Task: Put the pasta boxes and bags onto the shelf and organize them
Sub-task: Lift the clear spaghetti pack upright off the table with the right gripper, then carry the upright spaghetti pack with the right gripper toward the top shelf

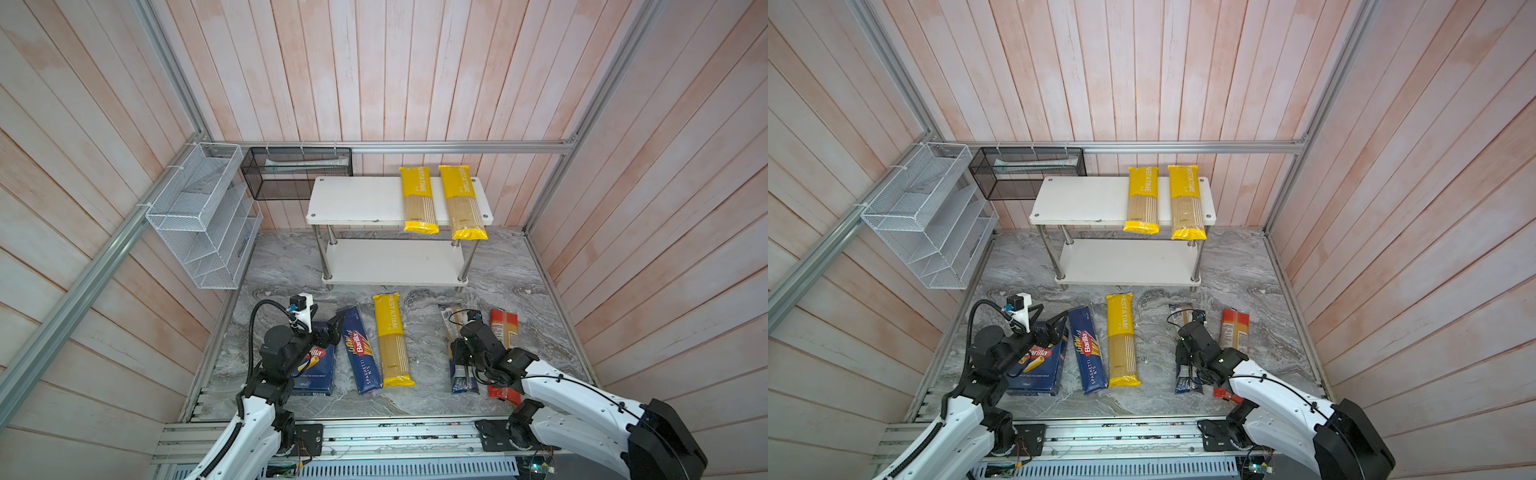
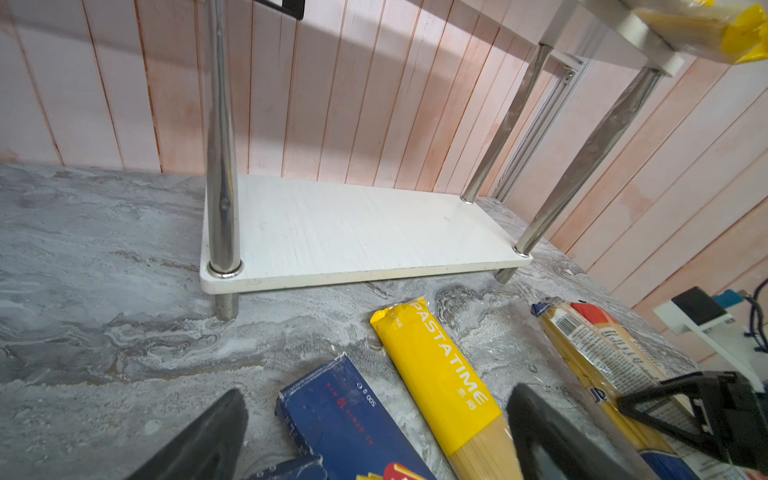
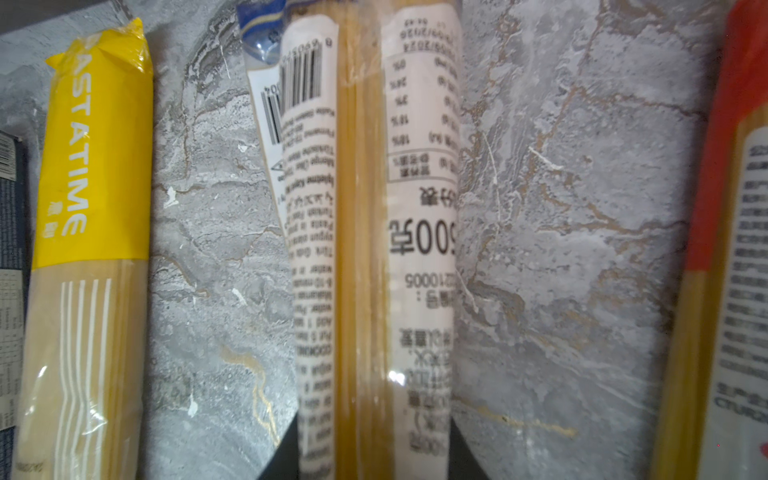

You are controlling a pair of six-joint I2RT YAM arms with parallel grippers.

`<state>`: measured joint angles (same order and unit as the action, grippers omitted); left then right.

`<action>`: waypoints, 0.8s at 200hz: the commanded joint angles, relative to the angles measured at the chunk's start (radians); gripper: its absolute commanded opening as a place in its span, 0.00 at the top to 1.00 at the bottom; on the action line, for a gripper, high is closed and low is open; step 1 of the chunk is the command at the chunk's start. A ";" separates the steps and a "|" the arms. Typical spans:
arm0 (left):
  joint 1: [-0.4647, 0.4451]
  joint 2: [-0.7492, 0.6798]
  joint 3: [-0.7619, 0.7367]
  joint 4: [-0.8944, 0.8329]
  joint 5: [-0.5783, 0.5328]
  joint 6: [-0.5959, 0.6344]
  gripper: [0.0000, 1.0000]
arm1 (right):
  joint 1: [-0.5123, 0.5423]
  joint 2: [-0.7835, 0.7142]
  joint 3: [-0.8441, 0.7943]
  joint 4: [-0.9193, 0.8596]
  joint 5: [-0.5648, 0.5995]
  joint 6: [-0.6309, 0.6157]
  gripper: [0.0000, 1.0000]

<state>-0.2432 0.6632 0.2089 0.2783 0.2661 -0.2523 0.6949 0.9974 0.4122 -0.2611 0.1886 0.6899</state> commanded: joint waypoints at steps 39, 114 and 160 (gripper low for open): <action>0.001 0.035 -0.057 0.053 0.029 -0.052 0.00 | -0.004 -0.033 0.095 0.072 -0.046 -0.033 0.92; 0.001 0.015 -0.091 0.071 0.030 -0.056 0.00 | -0.005 -0.098 0.145 -0.001 -0.055 -0.043 0.92; 0.001 0.040 -0.085 0.079 0.038 -0.051 0.00 | -0.005 -0.103 0.169 0.005 -0.100 -0.040 0.93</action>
<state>-0.2432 0.6968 0.1249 0.3298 0.2840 -0.3008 0.6949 0.9215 0.5068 -0.3164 0.1112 0.6540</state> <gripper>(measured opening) 0.996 0.292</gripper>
